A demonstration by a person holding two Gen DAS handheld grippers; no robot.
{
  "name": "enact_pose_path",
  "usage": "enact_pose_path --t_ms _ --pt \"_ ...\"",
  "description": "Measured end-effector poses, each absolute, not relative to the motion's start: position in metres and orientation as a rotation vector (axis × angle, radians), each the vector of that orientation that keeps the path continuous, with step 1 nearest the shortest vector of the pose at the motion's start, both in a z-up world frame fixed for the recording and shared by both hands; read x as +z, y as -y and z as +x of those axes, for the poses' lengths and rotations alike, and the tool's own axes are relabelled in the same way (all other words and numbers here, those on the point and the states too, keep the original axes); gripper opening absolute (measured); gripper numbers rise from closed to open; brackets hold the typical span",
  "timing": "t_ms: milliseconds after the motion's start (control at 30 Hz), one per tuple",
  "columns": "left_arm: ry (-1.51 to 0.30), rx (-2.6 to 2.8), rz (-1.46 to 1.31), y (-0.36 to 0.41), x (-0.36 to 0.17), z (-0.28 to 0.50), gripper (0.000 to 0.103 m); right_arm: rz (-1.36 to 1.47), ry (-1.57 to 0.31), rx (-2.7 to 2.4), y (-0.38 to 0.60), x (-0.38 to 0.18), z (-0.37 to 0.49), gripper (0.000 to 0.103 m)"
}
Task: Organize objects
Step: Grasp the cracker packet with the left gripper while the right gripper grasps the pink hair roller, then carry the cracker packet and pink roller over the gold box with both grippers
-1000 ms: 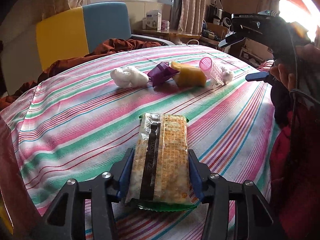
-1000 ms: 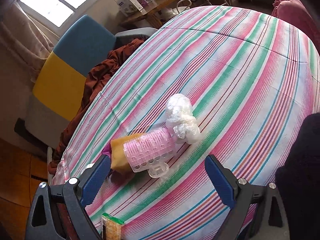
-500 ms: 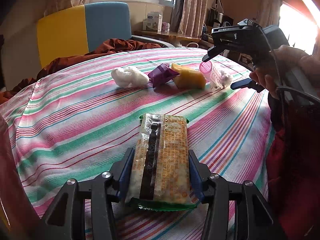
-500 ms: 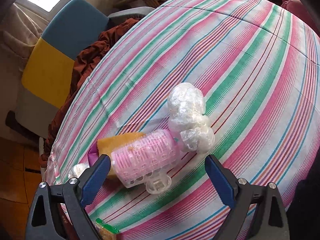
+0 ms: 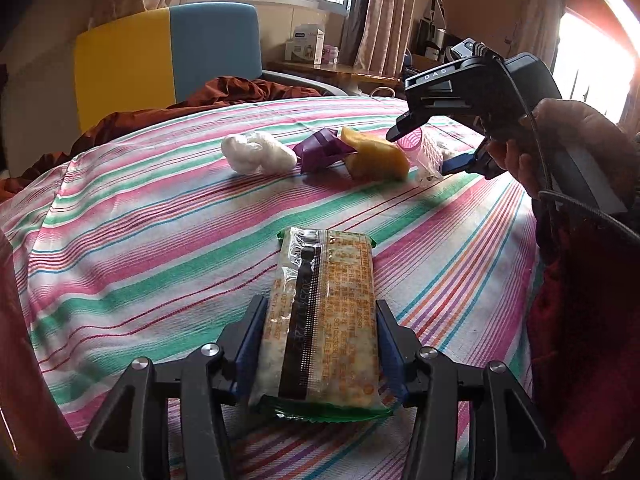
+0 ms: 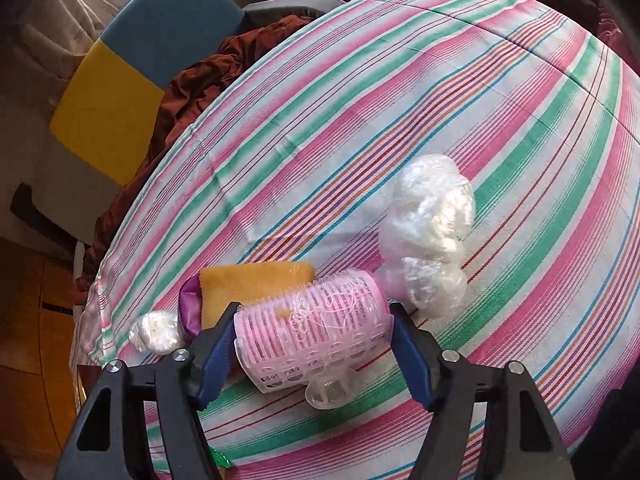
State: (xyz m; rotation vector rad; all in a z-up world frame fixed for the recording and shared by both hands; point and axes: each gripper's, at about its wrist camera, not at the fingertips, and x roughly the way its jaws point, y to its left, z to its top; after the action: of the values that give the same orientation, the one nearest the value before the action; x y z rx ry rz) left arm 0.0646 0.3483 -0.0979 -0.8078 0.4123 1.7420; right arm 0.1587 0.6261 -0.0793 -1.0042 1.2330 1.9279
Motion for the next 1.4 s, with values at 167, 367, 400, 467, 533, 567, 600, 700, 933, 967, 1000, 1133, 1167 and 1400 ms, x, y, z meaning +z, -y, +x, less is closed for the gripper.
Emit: enact_pose_path --t_ms 167,367,400,467,533,567,600,700,933,967,1000,1133,1167,1400 --pt "-0.408 1.740 -0.809 -0.347 -0.098 0.065 0.053 -0.773 -1.419 2.145 -0.616 -0.055 0.174 0.072" --pt "-0.411 1.742 -0.807 -0.347 -0.097 0.065 0.053 -0.865 -1.176 2.143 -0.600 -0.042 0.163 0.072" --pt "-0.412 1.742 -0.806 -0.347 -0.097 0.066 0.053 -0.828 -1.258 2.208 -0.598 -0.041 0.163 0.072" --pt "-0.413 1.742 -0.806 -0.347 -0.098 0.066 0.053 -0.721 -1.560 2.365 -0.601 -0.042 0.164 0.072" --pt "-0.417 1.745 -0.804 -0.348 -0.097 0.066 0.053 -0.871 -1.234 2.290 -0.590 -0.035 0.154 0.072" --pt "-0.420 1.746 -0.803 -0.348 -0.097 0.067 0.053 -0.966 -1.073 2.201 -0.585 -0.038 0.148 0.072" --pt "-0.421 1.747 -0.802 -0.348 -0.098 0.066 0.053 -0.998 -1.103 2.181 -0.586 -0.044 0.146 0.072" --pt "-0.422 1.749 -0.800 -0.348 -0.098 0.065 0.053 -0.965 -1.285 2.333 -0.586 -0.043 0.143 0.072" --pt "-0.424 1.753 -0.796 -0.345 -0.098 0.066 0.053 -0.867 -1.505 2.495 -0.577 -0.035 0.144 0.072" --pt "-0.426 1.753 -0.796 -0.346 -0.098 0.066 0.053 -0.878 -1.336 2.439 -0.576 -0.029 0.146 0.072" --pt "-0.428 1.754 -0.795 -0.347 -0.098 0.067 0.053 -0.954 -1.067 2.317 -0.573 -0.028 0.141 0.072" --pt "-0.414 1.746 -0.807 -0.346 -0.098 0.066 0.052 -0.894 -1.230 2.351 -0.583 -0.030 0.143 0.072" --pt "-0.410 1.744 -0.810 -0.345 -0.097 0.065 0.052 -0.924 -1.177 2.324 -0.582 -0.032 0.141 0.072" --pt "-0.413 1.747 -0.826 -0.340 -0.094 0.067 0.049 -1.032 -1.076 2.296 -0.571 -0.040 0.140 0.072"
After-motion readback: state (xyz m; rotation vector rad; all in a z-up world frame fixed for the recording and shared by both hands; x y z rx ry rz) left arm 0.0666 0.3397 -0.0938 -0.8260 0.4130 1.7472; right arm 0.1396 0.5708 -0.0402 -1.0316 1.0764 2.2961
